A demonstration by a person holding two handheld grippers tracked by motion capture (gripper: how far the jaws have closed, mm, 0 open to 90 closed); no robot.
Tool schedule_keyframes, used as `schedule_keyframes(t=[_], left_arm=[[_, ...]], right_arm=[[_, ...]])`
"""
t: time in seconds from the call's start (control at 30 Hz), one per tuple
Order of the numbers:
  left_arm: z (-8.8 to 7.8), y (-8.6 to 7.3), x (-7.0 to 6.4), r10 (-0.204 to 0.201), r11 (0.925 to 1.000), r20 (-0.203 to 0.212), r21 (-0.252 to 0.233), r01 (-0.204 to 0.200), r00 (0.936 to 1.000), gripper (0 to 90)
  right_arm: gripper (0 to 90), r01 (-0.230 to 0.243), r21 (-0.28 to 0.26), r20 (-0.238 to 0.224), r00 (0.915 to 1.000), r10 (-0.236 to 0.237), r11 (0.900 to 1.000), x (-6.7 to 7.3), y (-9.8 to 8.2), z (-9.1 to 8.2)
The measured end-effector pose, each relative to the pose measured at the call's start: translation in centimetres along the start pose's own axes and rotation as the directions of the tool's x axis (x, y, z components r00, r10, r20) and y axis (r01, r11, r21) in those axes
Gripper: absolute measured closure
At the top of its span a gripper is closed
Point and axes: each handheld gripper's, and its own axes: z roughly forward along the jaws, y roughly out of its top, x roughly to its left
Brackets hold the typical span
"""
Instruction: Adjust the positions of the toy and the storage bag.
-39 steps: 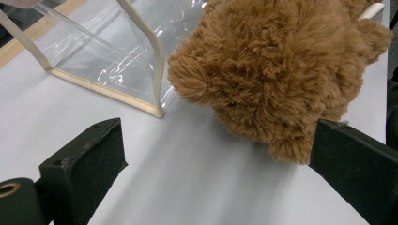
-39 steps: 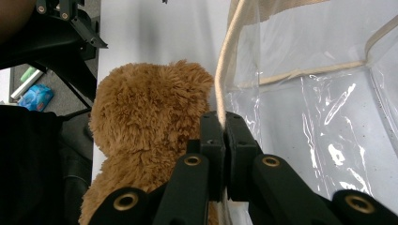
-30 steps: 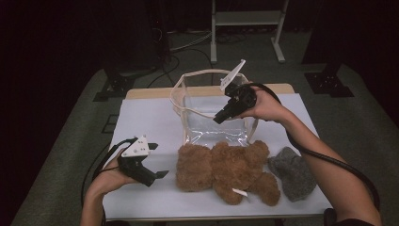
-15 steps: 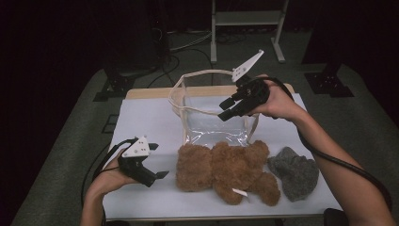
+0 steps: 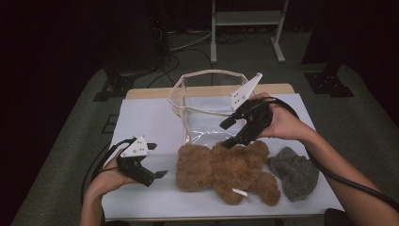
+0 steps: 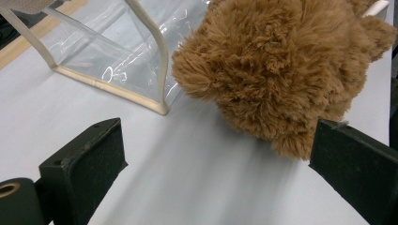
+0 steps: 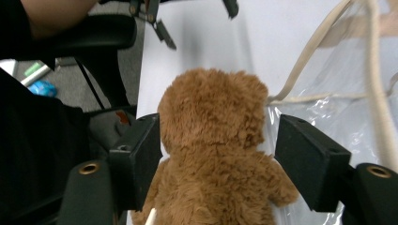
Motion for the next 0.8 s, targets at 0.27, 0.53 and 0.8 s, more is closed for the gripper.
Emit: schedule_keyframes(t=[0.27,0.53,0.8], left_arm=[[0.0,-0.3,0.2,-0.011,0.9999,-0.005,0.004,0.011,0.9999,3.0],[0.0,-0.4,0.3,-0.012,0.9999,-0.004,0.005,0.012,0.9999,2.9],[0.0,-0.4,0.3,-0.013,0.9999,-0.003,0.004,0.013,0.9999,3.0]], right_arm=[[27.5,-0.011,0.047,-0.013,0.9999,0.011,0.999,0.4,-1.7,3.3],[25.4,-0.027,0.093,-0.019,0.9994,0.029,0.995,0.4,-3.5,6.5],[23.4,-0.02,0.119,0.031,0.9994,0.017,0.993,0.6,-4.6,7.6]])
